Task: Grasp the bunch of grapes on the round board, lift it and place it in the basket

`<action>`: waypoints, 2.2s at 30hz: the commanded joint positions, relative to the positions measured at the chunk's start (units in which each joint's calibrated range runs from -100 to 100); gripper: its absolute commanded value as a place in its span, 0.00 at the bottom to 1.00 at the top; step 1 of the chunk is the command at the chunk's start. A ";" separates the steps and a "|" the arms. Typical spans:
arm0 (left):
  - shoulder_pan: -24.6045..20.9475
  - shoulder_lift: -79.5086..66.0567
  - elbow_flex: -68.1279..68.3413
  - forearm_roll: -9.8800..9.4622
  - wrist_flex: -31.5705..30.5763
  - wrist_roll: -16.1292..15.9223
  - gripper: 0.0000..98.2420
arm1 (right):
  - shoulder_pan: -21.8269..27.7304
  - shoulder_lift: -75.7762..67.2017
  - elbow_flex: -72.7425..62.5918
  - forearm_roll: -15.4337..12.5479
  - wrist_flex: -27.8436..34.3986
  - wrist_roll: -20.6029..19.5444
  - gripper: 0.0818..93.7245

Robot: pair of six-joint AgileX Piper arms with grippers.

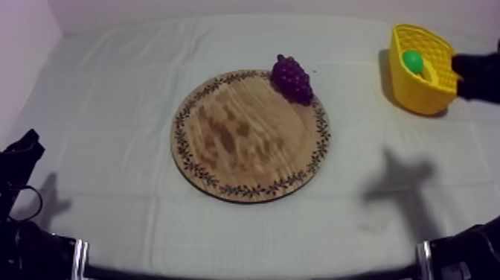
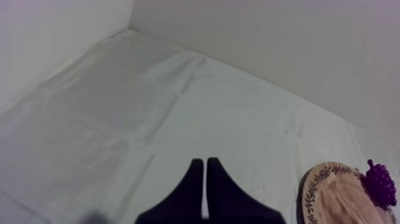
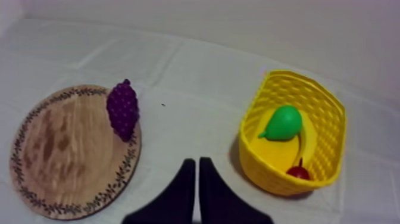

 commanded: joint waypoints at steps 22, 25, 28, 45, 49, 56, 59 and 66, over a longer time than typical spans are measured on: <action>-0.01 0.03 0.04 0.01 0.03 0.00 0.00 | -8.08 51.16 -49.23 -3.29 18.23 -2.50 0.02; -0.01 0.03 0.04 0.01 0.03 0.00 0.00 | -9.18 55.35 -52.18 -2.91 18.68 -3.37 0.03; -0.01 0.03 0.04 0.01 0.03 0.00 0.00 | -10.01 59.22 -55.15 -2.41 18.89 -4.42 0.03; -0.01 0.03 0.04 0.01 0.03 0.00 0.00 | -12.32 70.47 -60.67 -0.60 21.97 -6.86 0.80; -0.01 0.03 0.04 0.01 0.03 0.00 0.00 | -12.63 72.73 -62.47 -0.35 23.63 -7.26 0.87; -0.01 0.03 0.04 0.01 0.03 0.00 0.00 | -12.85 77.46 -64.57 0.28 24.44 -7.72 0.90; -0.01 0.03 0.04 0.01 0.03 0.00 0.00 | -12.94 79.93 -65.10 0.76 24.18 -7.93 0.90; -0.01 0.03 0.04 0.01 0.03 0.00 0.00 | -12.62 87.45 -68.02 1.87 23.62 -8.69 0.91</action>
